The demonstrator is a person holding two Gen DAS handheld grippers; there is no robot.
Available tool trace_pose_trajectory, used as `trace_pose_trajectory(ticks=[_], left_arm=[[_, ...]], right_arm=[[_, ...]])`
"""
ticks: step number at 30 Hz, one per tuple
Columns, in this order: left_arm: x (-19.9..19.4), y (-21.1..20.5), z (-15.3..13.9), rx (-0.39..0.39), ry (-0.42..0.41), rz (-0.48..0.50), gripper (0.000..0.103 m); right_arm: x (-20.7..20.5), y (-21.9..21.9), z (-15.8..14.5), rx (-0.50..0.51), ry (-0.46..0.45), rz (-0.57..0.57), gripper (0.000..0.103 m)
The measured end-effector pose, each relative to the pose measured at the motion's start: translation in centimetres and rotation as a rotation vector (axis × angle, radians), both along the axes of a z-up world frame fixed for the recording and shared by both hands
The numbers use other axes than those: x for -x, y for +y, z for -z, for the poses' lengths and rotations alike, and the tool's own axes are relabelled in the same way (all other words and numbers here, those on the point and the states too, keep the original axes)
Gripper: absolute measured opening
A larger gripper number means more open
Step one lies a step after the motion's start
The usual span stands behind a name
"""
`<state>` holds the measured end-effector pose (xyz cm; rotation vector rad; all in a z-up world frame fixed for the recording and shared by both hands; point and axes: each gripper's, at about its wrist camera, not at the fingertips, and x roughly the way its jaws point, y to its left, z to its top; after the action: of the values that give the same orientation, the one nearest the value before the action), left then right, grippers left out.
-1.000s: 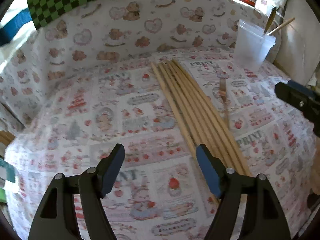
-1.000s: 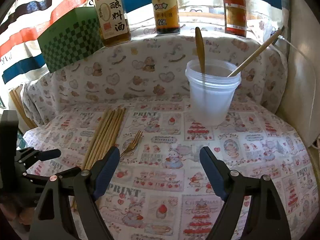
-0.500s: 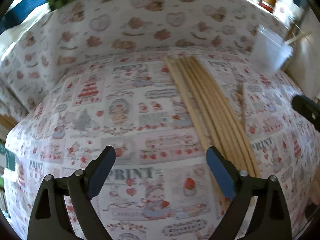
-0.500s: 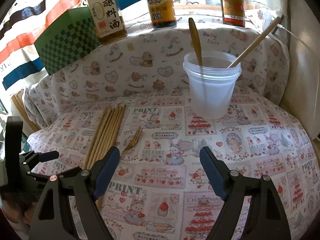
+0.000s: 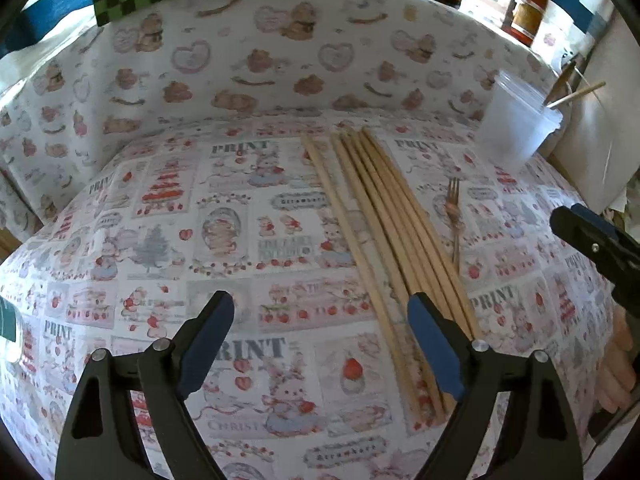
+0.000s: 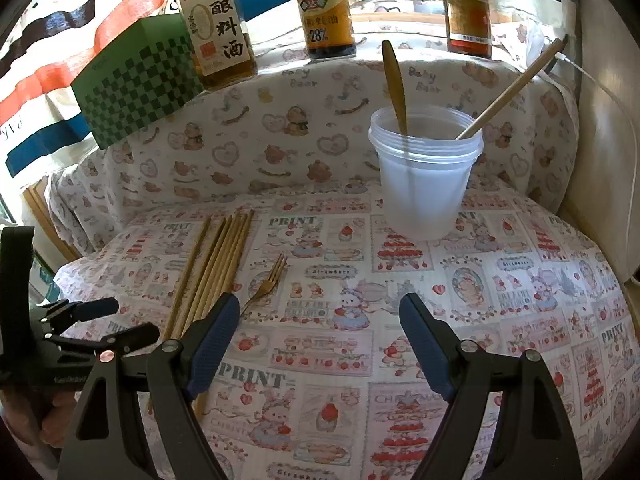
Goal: Organize utensils
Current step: 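Move both open tools back over the chopstick bundle, then grasp a chopstick from the bundle with the left tool while the right tool grasps another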
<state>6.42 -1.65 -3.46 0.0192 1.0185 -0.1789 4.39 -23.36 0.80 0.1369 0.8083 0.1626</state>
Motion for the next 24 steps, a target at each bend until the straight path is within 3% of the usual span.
trace_pose_trajectory(ticks=[8,12,15,17,19,21,24], left_arm=[[-0.2,-1.1,1.5,-0.071,0.041,0.03,0.078],[0.2,-1.8,1.5,-0.122,0.005,0.038,0.078],[-0.1,-1.2,1.6,-0.084,0.026,0.034,0.076],[-0.2,-0.7,1.3,-0.081,0.015,0.023,0.058],[-0.1,-0.4,1.0,-0.072,0.004,0.021,0.017],[-0.3,0.0,1.0,-0.046,0.013,0.041,0.005],[-0.6,1.1,0.9,0.014,0.036,0.023,0.005]], right_arm=[[-0.2,0.1,0.2,0.008,0.004,-0.008,0.084],[-0.1,0.2,0.2,0.015,0.0,-0.009,0.084],[-0.2,0.2,0.2,0.023,0.0,-0.001,0.084],[-0.3,0.1,0.2,0.025,-0.001,0.003,0.084],[-0.2,0.0,0.1,0.029,-0.006,0.01,0.084],[-0.2,-0.1,0.0,0.028,-0.011,0.015,0.084],[0.0,-0.1,0.3,0.006,0.02,0.012,0.083]])
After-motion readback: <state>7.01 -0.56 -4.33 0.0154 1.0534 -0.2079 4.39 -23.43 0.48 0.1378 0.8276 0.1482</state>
